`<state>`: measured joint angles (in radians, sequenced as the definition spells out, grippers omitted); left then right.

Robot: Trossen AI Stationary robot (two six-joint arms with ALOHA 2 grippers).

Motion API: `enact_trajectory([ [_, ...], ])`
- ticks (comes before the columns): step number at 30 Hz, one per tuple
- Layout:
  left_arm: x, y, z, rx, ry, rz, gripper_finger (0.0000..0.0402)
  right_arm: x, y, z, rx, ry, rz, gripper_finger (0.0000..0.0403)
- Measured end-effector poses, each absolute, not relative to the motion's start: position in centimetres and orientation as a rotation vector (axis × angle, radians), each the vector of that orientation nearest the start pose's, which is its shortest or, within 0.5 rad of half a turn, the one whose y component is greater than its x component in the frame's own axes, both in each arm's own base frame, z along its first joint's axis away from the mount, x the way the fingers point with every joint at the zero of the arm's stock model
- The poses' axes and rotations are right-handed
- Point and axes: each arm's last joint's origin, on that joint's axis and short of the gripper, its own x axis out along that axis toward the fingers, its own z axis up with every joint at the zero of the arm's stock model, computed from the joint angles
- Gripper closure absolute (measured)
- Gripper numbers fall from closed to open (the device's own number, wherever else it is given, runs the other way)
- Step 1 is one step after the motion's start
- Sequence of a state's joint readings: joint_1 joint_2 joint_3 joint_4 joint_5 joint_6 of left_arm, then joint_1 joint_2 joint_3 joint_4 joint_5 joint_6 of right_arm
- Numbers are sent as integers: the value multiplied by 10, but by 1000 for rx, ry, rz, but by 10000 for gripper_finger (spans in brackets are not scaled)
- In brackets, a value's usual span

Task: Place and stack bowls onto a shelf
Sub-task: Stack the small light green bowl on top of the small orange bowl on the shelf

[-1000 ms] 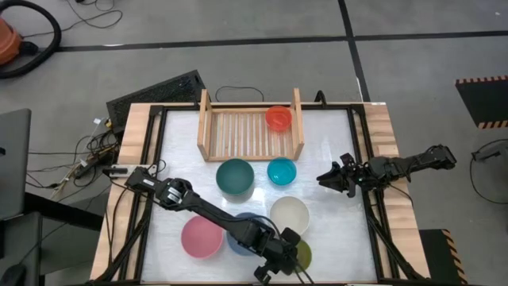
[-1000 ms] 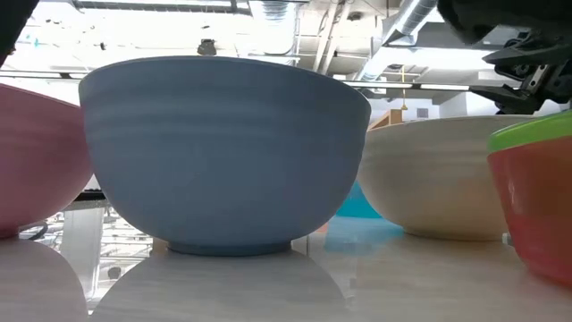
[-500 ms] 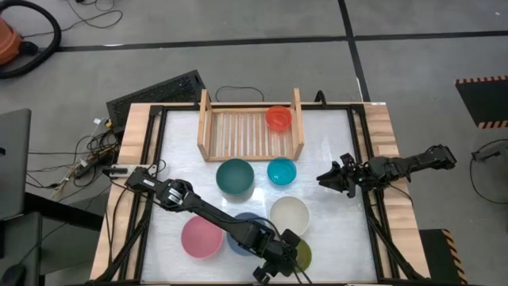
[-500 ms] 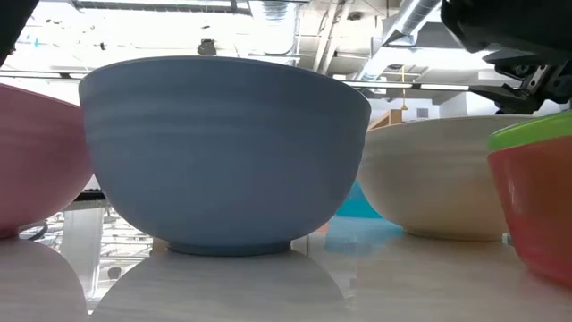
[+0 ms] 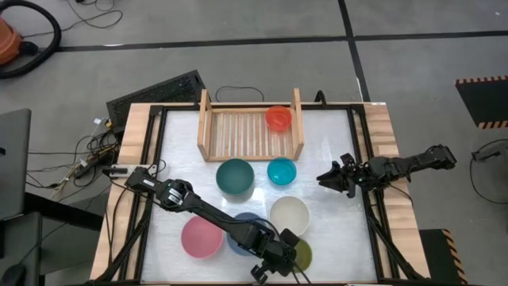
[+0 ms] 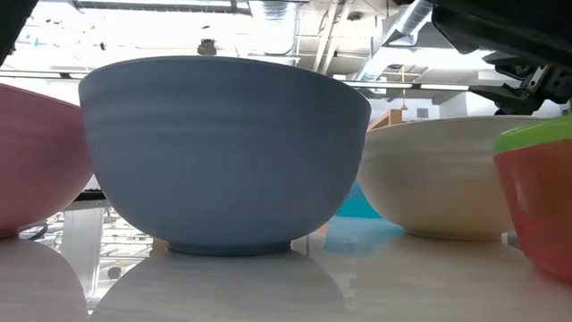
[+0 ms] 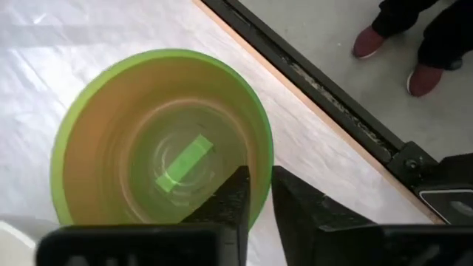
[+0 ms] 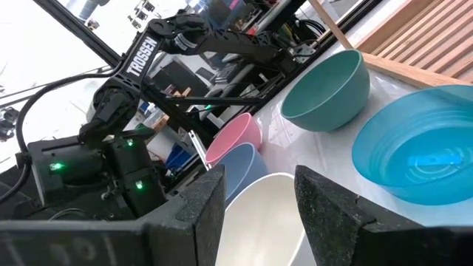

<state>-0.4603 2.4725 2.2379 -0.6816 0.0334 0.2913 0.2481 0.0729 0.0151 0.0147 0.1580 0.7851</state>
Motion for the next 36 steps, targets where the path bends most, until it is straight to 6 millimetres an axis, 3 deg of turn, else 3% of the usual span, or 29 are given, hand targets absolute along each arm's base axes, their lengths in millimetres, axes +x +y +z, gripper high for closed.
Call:
enact_trajectory([
  [8, 483, -239, 185, 448, 855, -596, 395, 99, 20, 164, 776, 75, 67, 214],
  [17, 481, -238, 184, 436, 902, -586, 401, 99, 20, 164, 784, 73, 63, 214],
  [32, 472, -227, 242, 303, 912, -395, 401, 99, 20, 164, 803, 73, 62, 214],
  [36, 472, -227, 244, 298, 901, -417, 398, 99, 20, 164, 802, 74, 61, 214],
])
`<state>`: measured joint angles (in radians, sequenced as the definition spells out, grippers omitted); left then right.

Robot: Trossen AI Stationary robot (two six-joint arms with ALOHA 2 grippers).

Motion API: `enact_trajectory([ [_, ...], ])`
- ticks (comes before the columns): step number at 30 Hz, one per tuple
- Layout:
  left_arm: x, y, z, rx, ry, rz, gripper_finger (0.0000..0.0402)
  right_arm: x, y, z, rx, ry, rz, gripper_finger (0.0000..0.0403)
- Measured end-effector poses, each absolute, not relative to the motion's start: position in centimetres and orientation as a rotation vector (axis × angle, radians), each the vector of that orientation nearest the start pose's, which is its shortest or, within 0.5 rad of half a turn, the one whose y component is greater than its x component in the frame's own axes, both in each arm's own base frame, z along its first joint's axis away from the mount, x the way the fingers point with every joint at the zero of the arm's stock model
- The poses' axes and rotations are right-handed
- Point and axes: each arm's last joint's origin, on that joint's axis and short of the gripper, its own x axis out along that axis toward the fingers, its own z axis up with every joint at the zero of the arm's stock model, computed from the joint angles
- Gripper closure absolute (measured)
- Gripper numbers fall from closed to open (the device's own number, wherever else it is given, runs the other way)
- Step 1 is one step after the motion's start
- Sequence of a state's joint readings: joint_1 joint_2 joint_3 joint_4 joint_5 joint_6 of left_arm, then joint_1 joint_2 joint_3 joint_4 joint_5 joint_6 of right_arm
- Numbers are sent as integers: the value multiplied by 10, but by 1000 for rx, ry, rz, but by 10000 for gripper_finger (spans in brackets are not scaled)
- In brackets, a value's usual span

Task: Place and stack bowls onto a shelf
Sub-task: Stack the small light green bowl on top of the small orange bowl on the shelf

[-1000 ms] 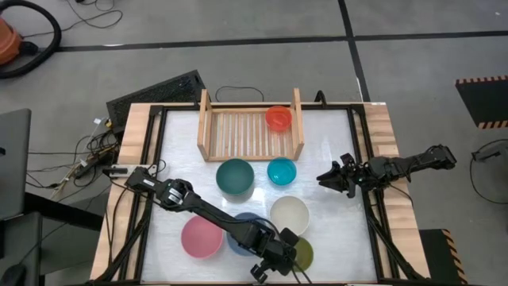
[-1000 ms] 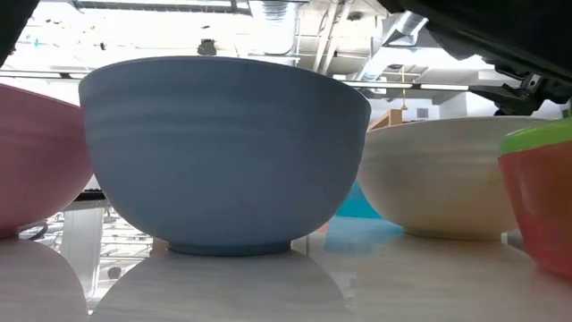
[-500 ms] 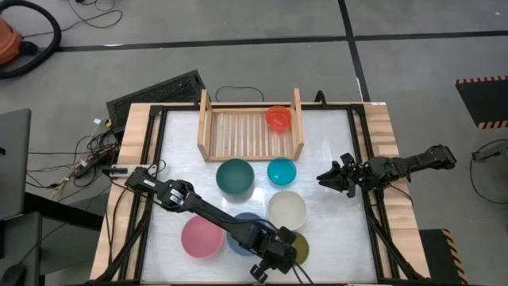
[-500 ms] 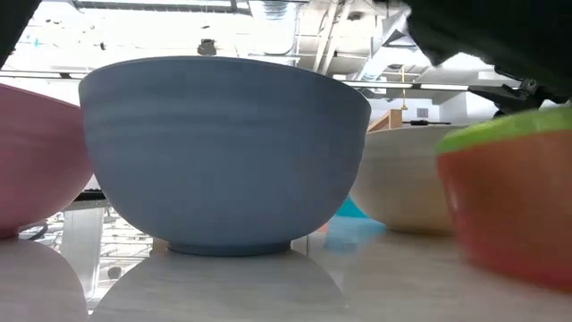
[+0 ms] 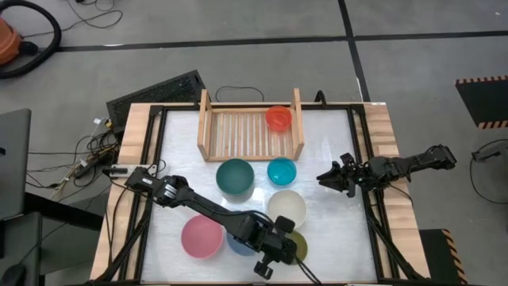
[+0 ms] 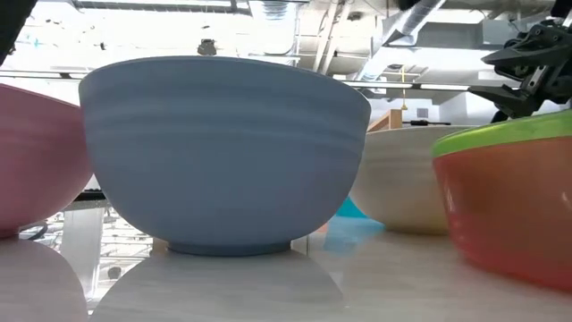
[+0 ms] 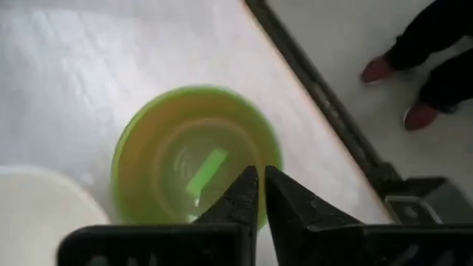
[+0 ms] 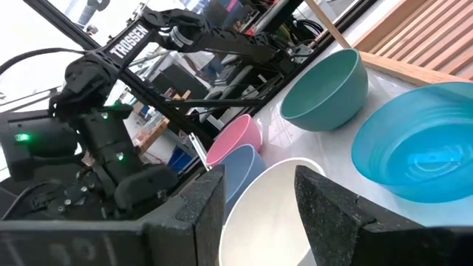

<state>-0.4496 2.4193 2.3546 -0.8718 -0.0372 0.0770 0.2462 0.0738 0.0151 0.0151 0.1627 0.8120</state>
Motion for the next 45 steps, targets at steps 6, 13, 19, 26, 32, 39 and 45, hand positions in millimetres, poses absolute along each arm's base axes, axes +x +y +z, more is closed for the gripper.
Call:
enact_trajectory([
  [6, 476, -231, 237, 257, 861, -501, 344, 99, 20, 164, 795, 74, 62, 214],
  [13, 485, -233, 208, 262, 893, -496, 267, 99, 20, 164, 794, 74, 62, 214],
  [19, 487, -234, 191, 230, 948, -504, 251, 100, 20, 164, 793, 81, 62, 214],
  [26, 487, -232, 193, 242, 946, -505, 254, 100, 20, 163, 792, 86, 59, 214],
  [32, 488, -229, 193, 244, 942, -538, 303, 100, 20, 163, 791, 87, 59, 214],
  [39, 489, -228, 193, 246, 943, -554, 372, 100, 20, 163, 791, 86, 59, 214],
  [45, 488, -227, 192, 252, 958, -545, 400, 100, 20, 163, 792, 86, 59, 214],
])
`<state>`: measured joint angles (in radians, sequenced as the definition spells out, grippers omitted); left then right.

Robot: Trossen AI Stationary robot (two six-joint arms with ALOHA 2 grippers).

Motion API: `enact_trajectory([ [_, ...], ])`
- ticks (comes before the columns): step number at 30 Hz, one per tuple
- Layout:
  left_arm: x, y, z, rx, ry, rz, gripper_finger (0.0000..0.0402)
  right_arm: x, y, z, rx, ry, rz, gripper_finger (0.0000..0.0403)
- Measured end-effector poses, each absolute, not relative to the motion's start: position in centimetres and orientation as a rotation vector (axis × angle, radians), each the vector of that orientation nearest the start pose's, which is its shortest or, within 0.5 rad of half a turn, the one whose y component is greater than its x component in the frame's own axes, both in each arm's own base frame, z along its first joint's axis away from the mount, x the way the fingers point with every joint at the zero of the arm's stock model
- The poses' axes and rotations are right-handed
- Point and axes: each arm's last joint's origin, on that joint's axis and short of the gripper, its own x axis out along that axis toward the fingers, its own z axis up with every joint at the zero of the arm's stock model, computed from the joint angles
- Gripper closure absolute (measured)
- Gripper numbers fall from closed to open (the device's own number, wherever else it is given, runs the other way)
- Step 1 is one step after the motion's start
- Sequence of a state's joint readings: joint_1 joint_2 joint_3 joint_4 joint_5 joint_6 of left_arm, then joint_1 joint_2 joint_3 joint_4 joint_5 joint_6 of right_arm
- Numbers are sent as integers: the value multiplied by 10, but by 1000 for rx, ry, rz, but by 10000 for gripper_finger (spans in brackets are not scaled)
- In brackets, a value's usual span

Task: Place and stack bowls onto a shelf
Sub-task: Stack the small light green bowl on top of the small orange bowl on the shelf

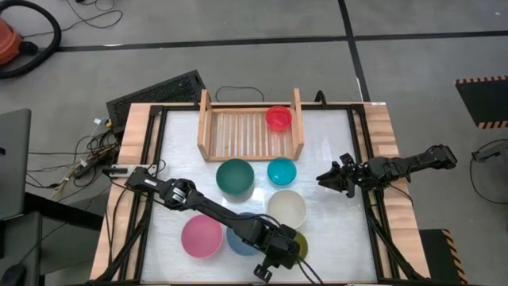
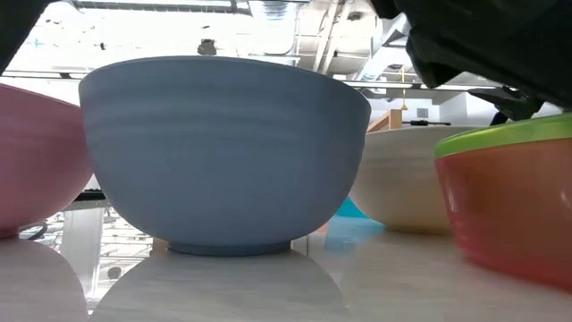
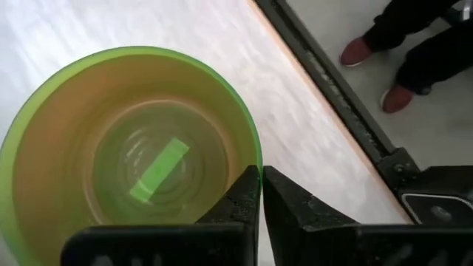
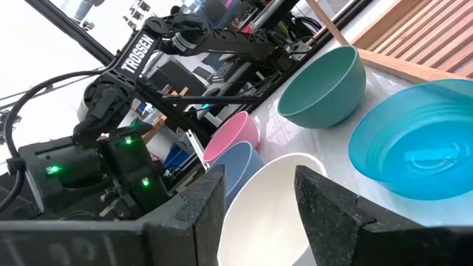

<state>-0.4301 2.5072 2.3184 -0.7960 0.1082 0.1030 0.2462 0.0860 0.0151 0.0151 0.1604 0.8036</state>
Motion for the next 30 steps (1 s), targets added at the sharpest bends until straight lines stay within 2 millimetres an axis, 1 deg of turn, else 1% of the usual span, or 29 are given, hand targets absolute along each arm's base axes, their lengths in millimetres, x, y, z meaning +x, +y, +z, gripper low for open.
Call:
enact_trajectory([
  [5, 488, -226, 192, 257, 966, -497, 401, 100, 20, 163, 792, 86, 59, 214],
  [9, 487, -226, 192, 281, 959, -511, 393, 100, 20, 163, 792, 86, 59, 214],
  [17, 487, -226, 192, 274, 970, -502, 324, 100, 20, 163, 792, 86, 59, 214],
  [20, 486, -225, 191, 282, 985, -483, 308, 100, 20, 163, 792, 86, 59, 214],
  [25, 486, -225, 191, 284, 986, -482, 315, 100, 20, 163, 792, 86, 59, 214],
  [30, 486, -225, 191, 292, 985, -461, 350, 100, 20, 163, 791, 86, 58, 214],
])
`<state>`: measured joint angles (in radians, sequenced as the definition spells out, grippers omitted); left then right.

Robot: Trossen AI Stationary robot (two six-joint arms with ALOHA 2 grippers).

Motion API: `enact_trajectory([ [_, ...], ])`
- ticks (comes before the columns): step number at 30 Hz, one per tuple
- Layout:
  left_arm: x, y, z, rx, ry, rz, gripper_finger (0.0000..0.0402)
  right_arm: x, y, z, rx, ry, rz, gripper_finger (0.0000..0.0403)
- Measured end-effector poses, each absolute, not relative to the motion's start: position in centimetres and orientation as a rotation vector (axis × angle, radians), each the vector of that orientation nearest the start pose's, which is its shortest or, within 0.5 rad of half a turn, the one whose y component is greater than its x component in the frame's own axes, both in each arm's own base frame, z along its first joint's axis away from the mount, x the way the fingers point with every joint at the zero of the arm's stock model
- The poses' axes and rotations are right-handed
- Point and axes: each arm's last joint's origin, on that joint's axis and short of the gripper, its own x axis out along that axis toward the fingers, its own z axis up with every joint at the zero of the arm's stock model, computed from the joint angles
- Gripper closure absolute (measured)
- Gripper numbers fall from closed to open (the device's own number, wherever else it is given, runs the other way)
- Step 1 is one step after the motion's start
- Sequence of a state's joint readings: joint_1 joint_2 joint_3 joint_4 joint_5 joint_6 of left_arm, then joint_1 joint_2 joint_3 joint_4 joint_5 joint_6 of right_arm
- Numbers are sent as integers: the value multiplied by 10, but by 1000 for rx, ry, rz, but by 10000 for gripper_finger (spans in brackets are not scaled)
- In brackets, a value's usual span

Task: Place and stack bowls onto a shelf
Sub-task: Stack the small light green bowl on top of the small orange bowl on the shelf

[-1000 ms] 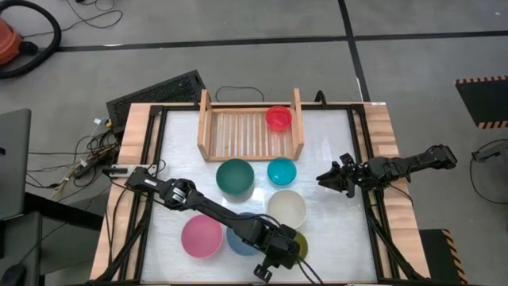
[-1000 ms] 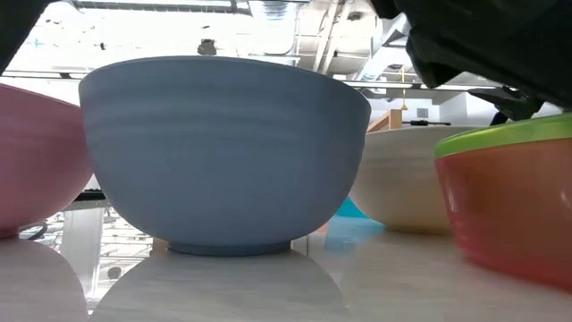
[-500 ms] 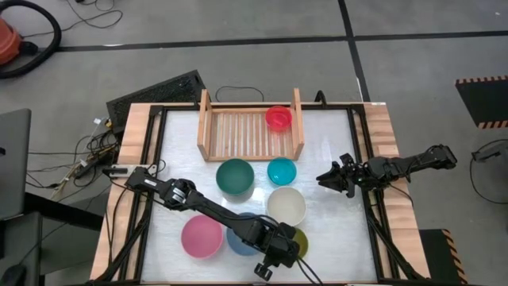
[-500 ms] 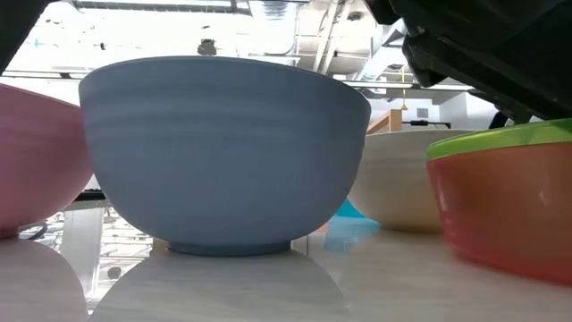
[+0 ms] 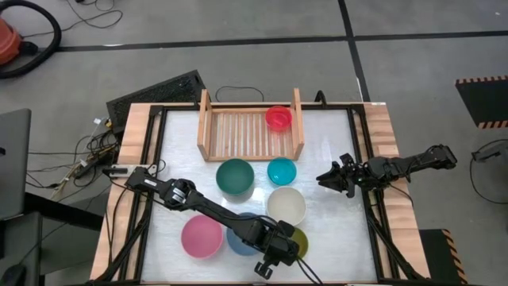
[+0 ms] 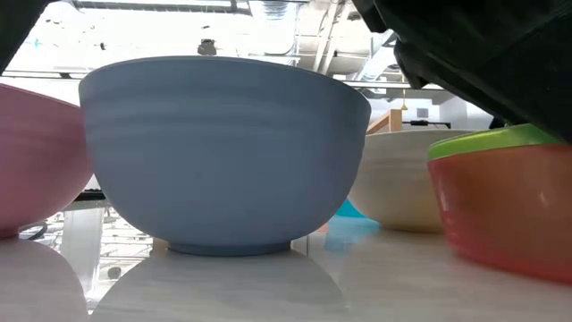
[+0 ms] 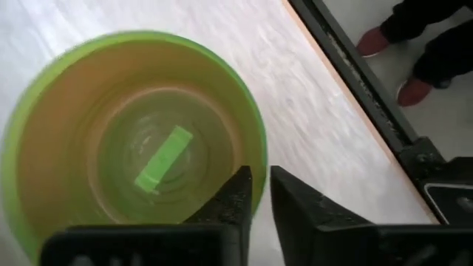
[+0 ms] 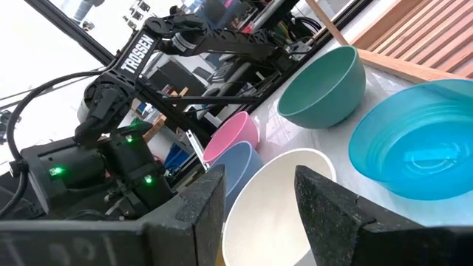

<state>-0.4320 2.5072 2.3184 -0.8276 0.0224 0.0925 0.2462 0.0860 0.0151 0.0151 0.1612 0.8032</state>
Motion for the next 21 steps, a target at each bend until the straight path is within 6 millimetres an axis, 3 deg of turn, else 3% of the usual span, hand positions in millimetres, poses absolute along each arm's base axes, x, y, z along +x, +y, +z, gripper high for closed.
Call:
enact_trajectory([
  [5, 487, -226, 186, 274, 997, -477, 395, 100, 20, 163, 792, 86, 58, 214],
  [14, 486, -225, 187, 285, 1006, -456, 401, 100, 20, 163, 792, 85, 58, 214],
  [21, 483, -222, 206, 214, 1009, -402, 401, 100, 20, 163, 793, 85, 58, 214],
])
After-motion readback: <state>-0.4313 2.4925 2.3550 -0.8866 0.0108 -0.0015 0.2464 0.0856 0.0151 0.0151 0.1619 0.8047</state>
